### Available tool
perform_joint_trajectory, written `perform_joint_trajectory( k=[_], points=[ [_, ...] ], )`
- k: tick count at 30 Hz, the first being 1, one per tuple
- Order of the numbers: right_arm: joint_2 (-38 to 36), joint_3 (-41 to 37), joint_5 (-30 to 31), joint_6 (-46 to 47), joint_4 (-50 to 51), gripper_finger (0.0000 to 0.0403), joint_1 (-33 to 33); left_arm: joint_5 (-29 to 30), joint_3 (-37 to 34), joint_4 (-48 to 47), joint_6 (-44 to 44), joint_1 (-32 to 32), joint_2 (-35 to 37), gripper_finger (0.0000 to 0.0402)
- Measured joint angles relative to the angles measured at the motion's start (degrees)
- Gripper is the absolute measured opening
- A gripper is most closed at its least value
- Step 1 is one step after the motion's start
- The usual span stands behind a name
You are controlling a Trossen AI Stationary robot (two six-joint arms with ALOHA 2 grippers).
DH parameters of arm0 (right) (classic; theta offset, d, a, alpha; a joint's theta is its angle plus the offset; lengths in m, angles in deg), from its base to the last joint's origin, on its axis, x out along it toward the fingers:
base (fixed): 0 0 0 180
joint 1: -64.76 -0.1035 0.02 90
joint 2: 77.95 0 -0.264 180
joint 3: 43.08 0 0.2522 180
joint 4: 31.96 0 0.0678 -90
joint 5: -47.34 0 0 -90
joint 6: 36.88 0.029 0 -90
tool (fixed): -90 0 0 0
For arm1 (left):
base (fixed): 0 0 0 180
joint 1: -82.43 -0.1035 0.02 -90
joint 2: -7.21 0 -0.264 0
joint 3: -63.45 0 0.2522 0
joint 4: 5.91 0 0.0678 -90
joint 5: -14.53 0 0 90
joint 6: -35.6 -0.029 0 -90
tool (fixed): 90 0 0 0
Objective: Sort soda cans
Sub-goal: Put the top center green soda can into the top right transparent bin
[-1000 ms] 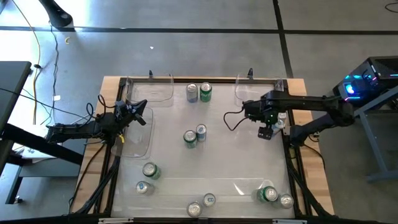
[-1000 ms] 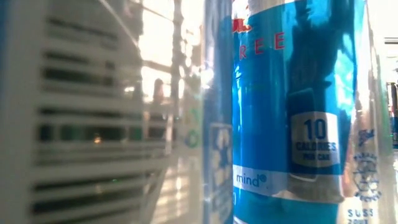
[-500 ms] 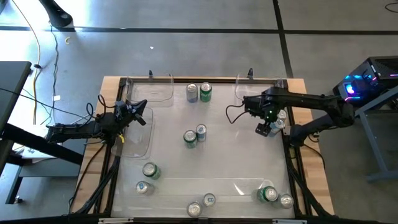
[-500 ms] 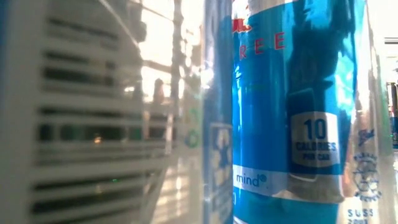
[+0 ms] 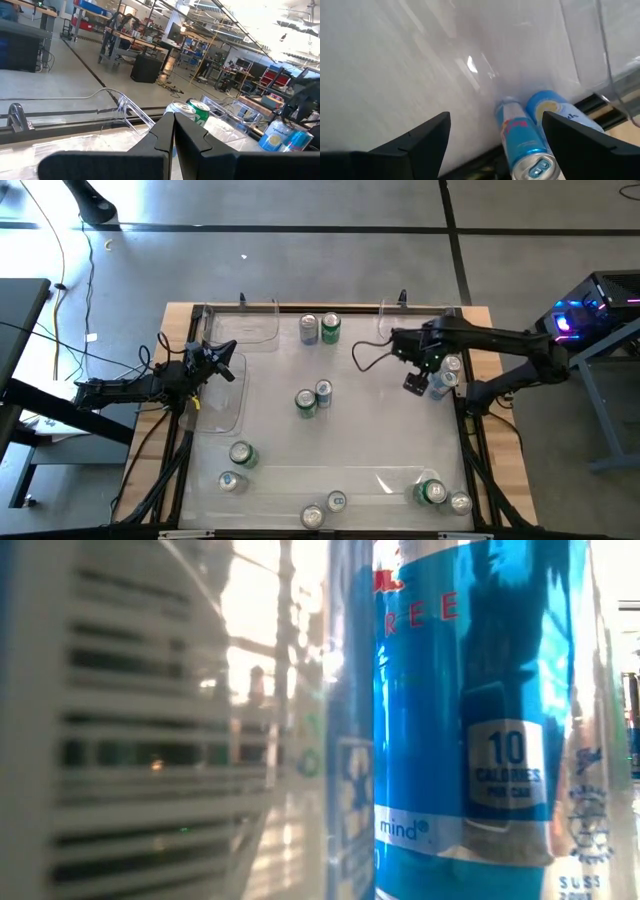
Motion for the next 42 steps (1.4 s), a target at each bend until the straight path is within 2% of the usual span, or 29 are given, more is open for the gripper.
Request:
perform_joint_trajectory(
  k=[6,14,25,28,34,39,42],
  points=[
    [0.0,2.2,-6.3,7.7,0.2,0.0312,0.4,0.0,0.0,0.0,0.0,0.0,0.0,0.001],
    [0.0,-1.5,-9.4,14.6,3.5,0.0314,0.8,0.0,0.0,0.0,-0.1,0.0,0.0,0.001],
    [0.3,-7.7,-18.4,17.1,3.6,0.0356,1.4,0.0,0.0,0.0,-0.6,0.0,0.0,0.001],
    [0.3,-7.7,-17.7,16.3,3.6,0.0358,0.9,0.0,0.0,0.0,-1.3,0.0,0.0,0.001],
    [0.3,-7.7,-15.3,11.6,3.0,0.0358,-5.8,0.0,0.0,0.0,-1.6,0.0,0.0,0.001],
    [0.3,-7.6,-14.8,13.3,1.3,0.0358,-13.9,0.0,0.0,0.0,-1.6,0.0,0.0,0.001],
    [0.3,-5.7,-11.1,15.9,1.5,0.0358,-19.0,0.0,0.0,0.0,-1.6,0.0,0.0,0.001]
  ],
)
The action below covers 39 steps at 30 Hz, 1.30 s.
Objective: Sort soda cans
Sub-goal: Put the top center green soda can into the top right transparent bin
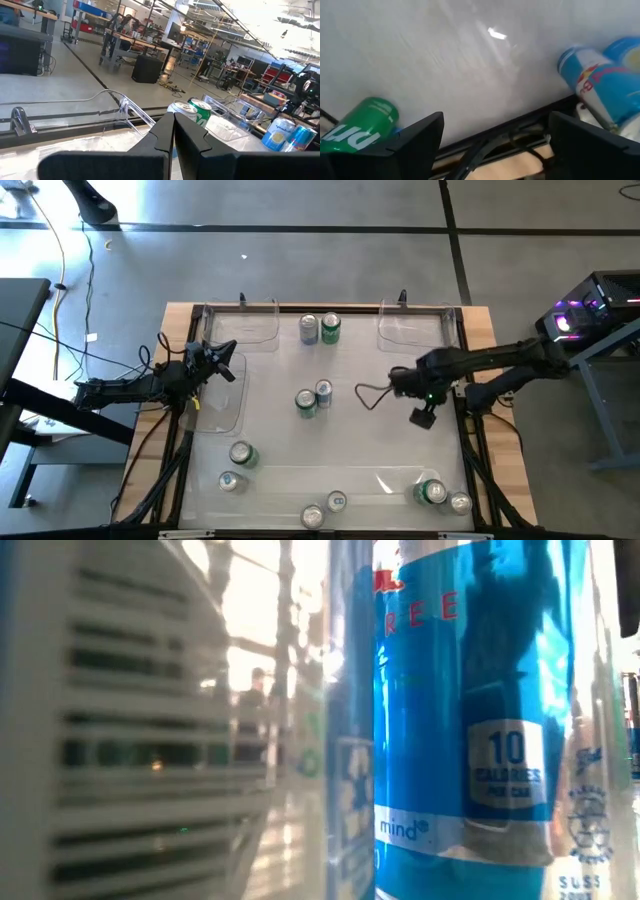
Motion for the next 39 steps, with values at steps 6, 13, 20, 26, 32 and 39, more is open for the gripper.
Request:
perform_joint_trajectory(
  k=[6,13,20,26,32,39],
  points=[
    [0.0,7.3,5.9,8.3,-1.6,0.0358,-10.2,0.0,0.0,0.0,0.0,0.0,0.0,0.001],
    [0.0,10.3,5.9,21.1,1.4,0.0358,-23.1,0.0,0.0,0.0,0.0,0.0,0.0,0.001],
    [0.0,10.3,-0.7,34.2,-6.1,0.0358,-33.5,0.0,0.0,0.0,0.0,0.0,0.0,0.001],
    [0.2,10.3,9.8,44.3,-13.3,0.0358,-43.4,0.0,0.0,0.0,0.0,0.0,0.0,0.001],
    [2.7,10.3,8.7,52.4,-13.0,0.0357,-48.3,0.0,0.0,0.0,0.0,0.0,0.0,0.001],
    [7.9,10.3,8.8,49.6,-14.3,0.0357,-49.8,0.0,0.0,0.0,0.1,0.0,0.0,0.001]
  ],
)
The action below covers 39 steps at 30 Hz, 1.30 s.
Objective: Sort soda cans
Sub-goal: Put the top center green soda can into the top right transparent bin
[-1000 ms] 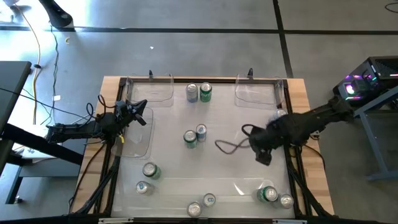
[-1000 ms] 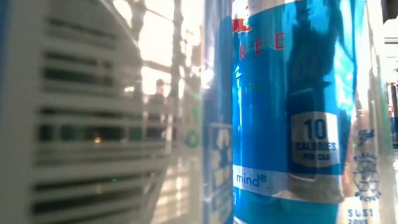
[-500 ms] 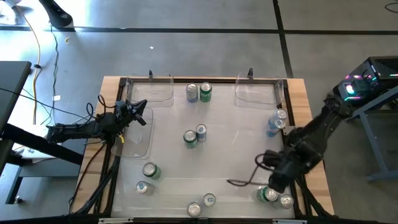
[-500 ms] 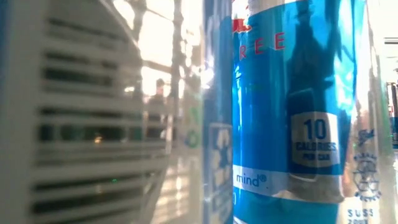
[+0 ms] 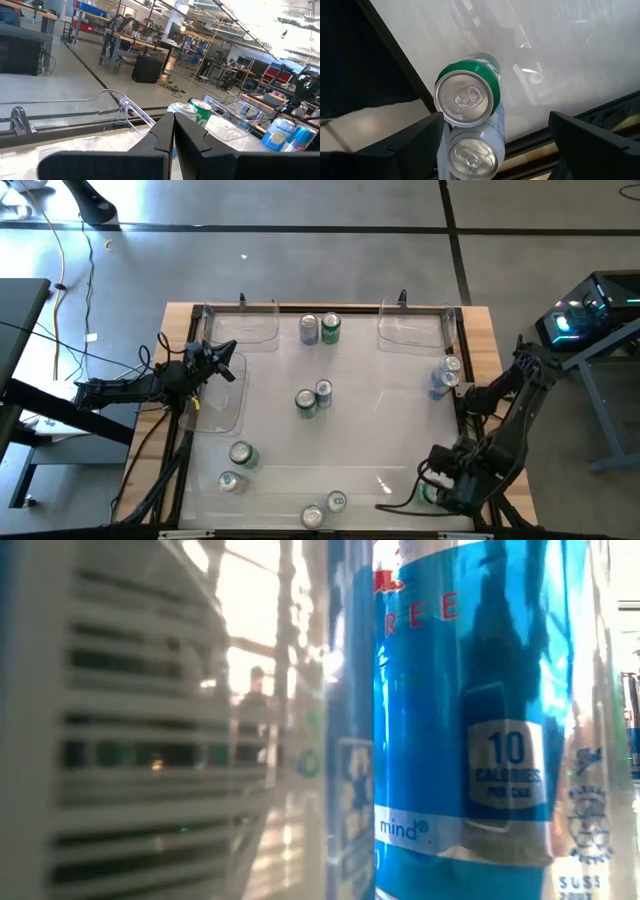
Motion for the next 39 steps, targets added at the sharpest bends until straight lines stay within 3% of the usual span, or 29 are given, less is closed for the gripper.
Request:
perform_joint_trajectory(
  k=[3,7,10,13,18,29,34,39],
  points=[
    [0.7,0.0,1.9,-2.4,1.4,0.0357,0.0,0.0,0.0,0.0,0.8,0.0,0.0,0.001],
    [0.1,0.0,9.5,-3.6,6.3,0.0357,0.9,0.0,0.0,0.0,1.4,0.0,0.0,0.001],
    [-1.2,0.0,15.2,-3.6,11.9,0.0357,3.7,0.0,0.0,0.0,1.5,0.0,0.0,0.001],
    [-2.9,0.0,16.7,-4.9,15.5,0.0357,9.0,0.0,0.0,0.0,1.5,0.0,0.0,0.001],
    [-5.8,0.0,16.9,-14.4,15.6,0.0357,21.1,0.0,0.0,0.0,2.1,0.0,0.0,0.001],
    [-7.0,0.0,12.4,-35.9,13.3,0.0357,57.0,-0.2,0.0,0.0,5.0,0.0,0.0,0.001],
    [-7.0,0.0,8.9,-37.7,14.1,0.0357,69.6,-0.3,0.0,0.0,5.7,0.0,0.0,0.001],
    [-7.0,0.0,5.5,-36.4,16.2,0.0357,76.6,-0.3,0.0,0.0,5.6,0.0,0.0,0.001]
  ],
)
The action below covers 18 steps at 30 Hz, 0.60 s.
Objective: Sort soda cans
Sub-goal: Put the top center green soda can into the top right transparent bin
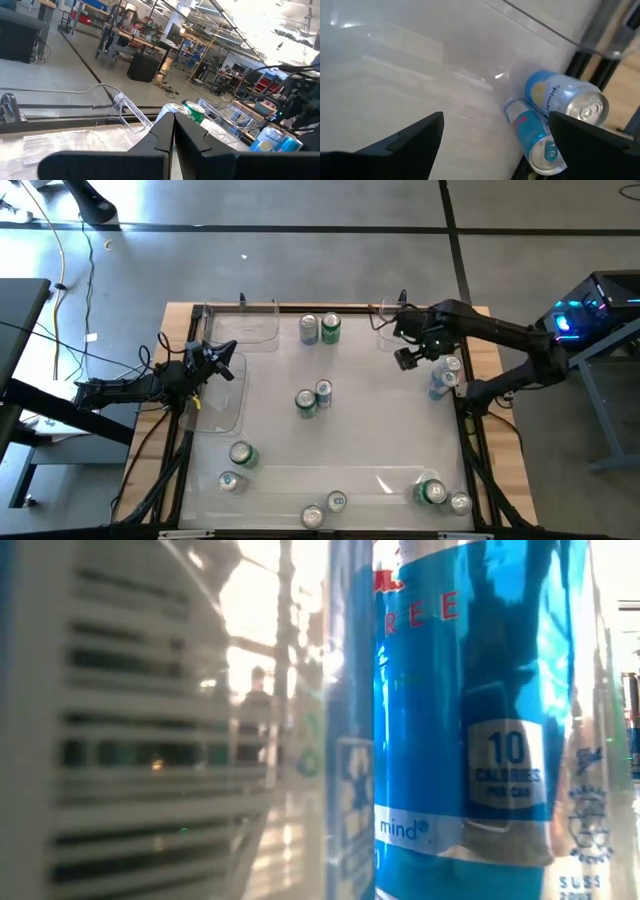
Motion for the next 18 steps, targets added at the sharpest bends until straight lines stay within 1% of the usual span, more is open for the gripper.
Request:
perform_joint_trajectory(
  k=[4,8,12,18],
  points=[
    [0.0,0.0,-2.0,1.0,0.2,0.0357,2.1,0.0,0.0,0.0,-0.7,0.0,0.0,0.001],
    [0.3,0.0,-1.2,0.7,0.4,0.0357,3.1,0.0,0.0,0.0,-2.1,0.0,0.0,0.001],
    [0.3,0.0,-1.4,-6.1,-2.5,0.0357,3.5,0.0,0.0,0.0,-2.2,0.0,0.0,0.001],
    [0.3,0.0,-4.4,-14.7,-13.2,0.0357,2.2,0.0,0.0,0.0,-2.1,0.0,0.0,0.001]
  ],
)
